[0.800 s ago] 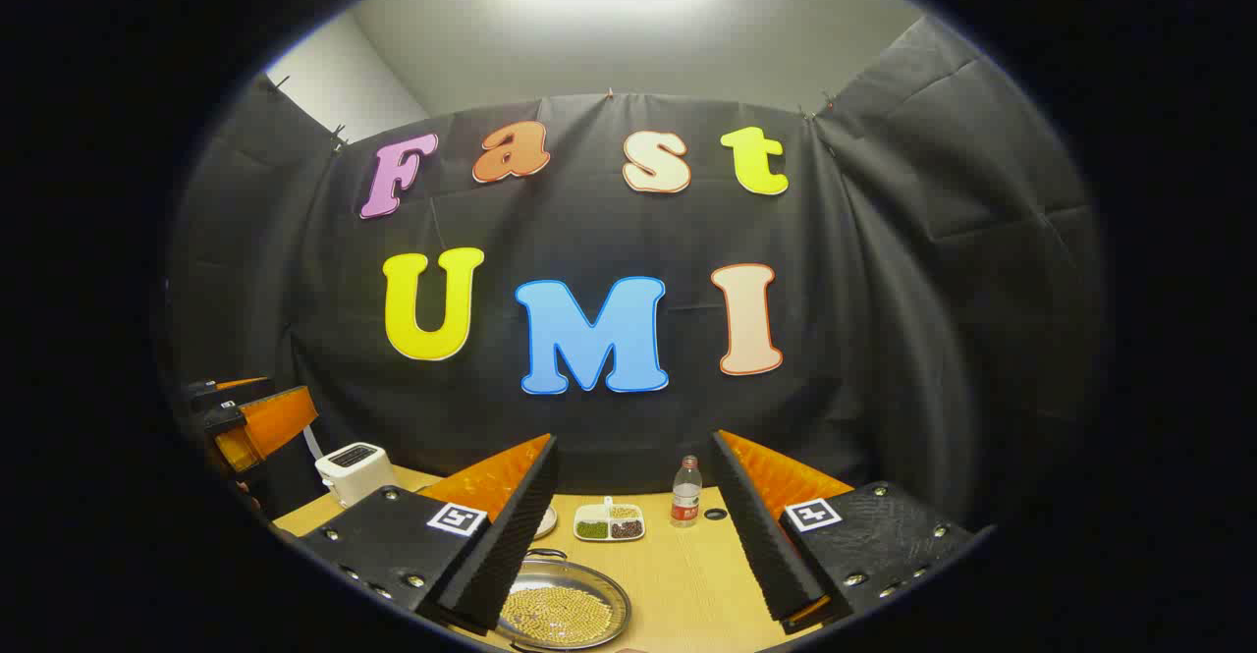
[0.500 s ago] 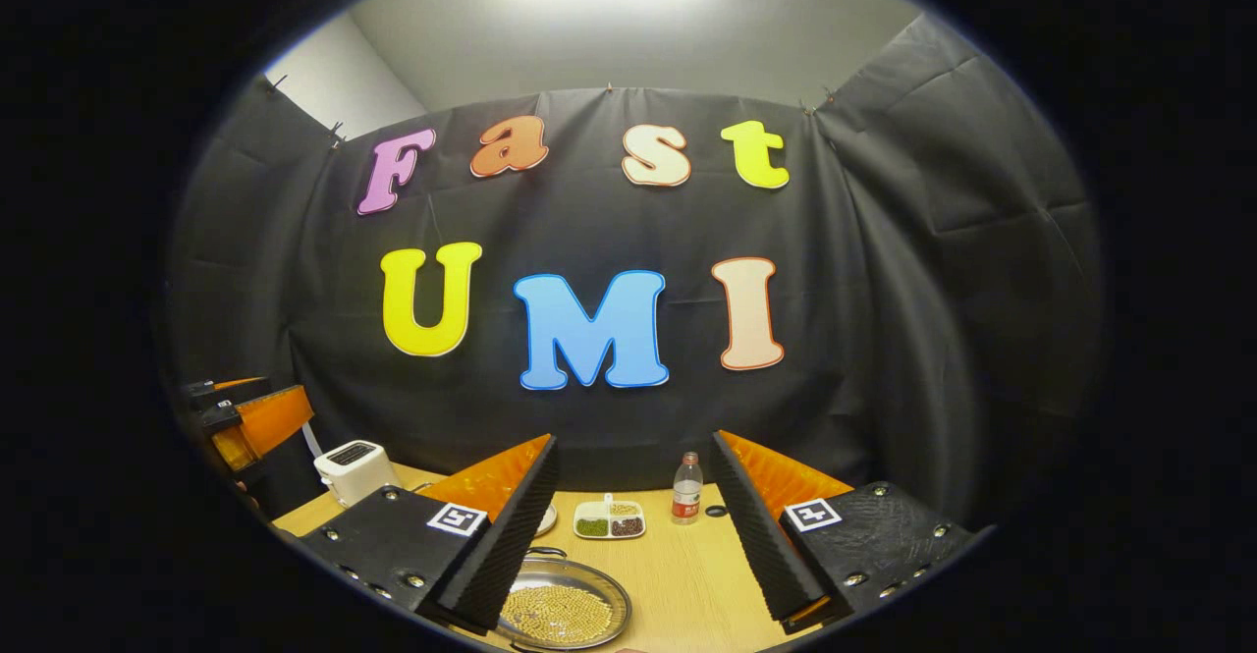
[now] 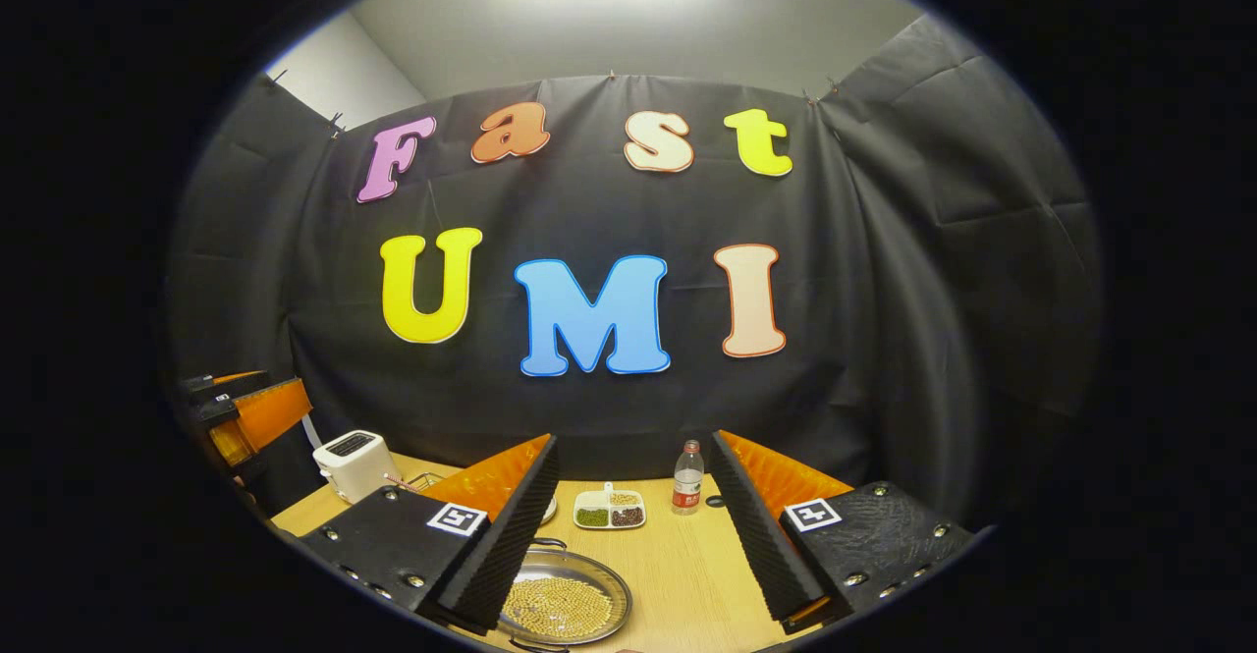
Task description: First push the handle of the pot to place it horizontally, then grasp the pot with both hands and set it on the induction cooktop.
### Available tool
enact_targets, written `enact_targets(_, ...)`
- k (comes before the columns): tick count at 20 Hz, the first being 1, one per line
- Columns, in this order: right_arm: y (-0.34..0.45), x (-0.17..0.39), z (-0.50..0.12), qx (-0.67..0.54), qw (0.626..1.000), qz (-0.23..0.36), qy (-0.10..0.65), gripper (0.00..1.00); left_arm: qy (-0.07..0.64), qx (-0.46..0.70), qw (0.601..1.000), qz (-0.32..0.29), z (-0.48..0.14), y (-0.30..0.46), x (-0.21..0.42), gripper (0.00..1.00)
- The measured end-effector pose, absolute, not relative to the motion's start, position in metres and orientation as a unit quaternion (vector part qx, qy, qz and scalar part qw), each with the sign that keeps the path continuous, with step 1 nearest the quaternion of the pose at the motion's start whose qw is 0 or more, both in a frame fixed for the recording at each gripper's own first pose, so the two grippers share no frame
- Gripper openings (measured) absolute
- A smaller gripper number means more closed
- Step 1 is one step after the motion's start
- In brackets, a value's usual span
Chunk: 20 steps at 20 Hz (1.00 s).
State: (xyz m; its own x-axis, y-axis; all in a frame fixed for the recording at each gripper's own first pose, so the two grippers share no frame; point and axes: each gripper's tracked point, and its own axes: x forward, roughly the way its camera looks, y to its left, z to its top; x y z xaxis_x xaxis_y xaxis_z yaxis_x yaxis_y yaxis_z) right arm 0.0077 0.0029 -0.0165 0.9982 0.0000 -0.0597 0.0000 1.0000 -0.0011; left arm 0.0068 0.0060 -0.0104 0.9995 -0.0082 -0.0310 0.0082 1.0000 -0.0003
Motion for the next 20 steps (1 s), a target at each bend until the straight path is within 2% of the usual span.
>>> enact_targets(4, 0.005, 0.008, -0.025, 0.002, 0.999, -0.001, 0.042, 0.95, 0.02, -0.003, 1.0, -0.004, -0.014, 0.009, 0.009, 0.99)
enact_targets(5, 0.006, 0.008, -0.027, 0.001, 0.999, 0.0, 0.047, 0.99, 0.021, -0.003, 1.0, -0.004, -0.016, 0.009, 0.008, 0.99)
enact_targets(6, 0.007, 0.008, -0.03, -0.002, 0.999, 0.0, 0.051, 0.95, 0.022, -0.002, 1.0, -0.003, -0.017, 0.011, 0.008, 0.99)
enact_targets(9, 0.007, 0.008, -0.038, -0.006, 0.998, 0.0, 0.065, 0.95, 0.029, 0.002, 1.0, -0.003, -0.021, 0.011, 0.007, 0.99)
enact_targets(10, 0.009, 0.007, -0.042, -0.004, 0.998, 0.001, 0.07, 0.99, 0.031, 0.002, 1.0, -0.003, -0.022, 0.01, 0.006, 0.99)
enact_targets(13, 0.01, 0.005, -0.054, 0.0, 0.996, 0.001, 0.092, 0.95, 0.035, 0.002, 0.999, -0.003, -0.027, 0.01, 0.004, 0.99)
enact_targets(15, 0.01, 0.005, -0.064, 0.003, 0.994, 0.001, 0.109, 0.87, 0.039, 0.001, 0.999, -0.002, -0.03, 0.011, 0.002, 0.99)
enact_targets(16, 0.008, 0.004, -0.07, 0.003, 0.993, -0.005, 0.119, 0.8, 0.04, 0.001, 0.999, -0.001, -0.03, 0.013, 0.002, 0.99)
enact_targets(17, 0.007, 0.003, -0.077, 0.004, 0.991, -0.009, 0.131, 0.66, 0.04, 0.001, 0.999, -0.001, -0.031, 0.013, 0.001, 0.99)
enact_targets(19, 0.005, 0.003, -0.09, 0.008, 0.988, -0.017, 0.151, 0.52, 0.041, 0.0, 0.999, 0.001, -0.035, 0.017, -0.002, 0.99)
enact_targets(20, 0.006, 0.002, -0.098, 0.011, 0.986, -0.018, 0.164, 0.37, 0.043, 0.0, 0.999, 0.001, -0.037, 0.017, -0.002, 0.99)
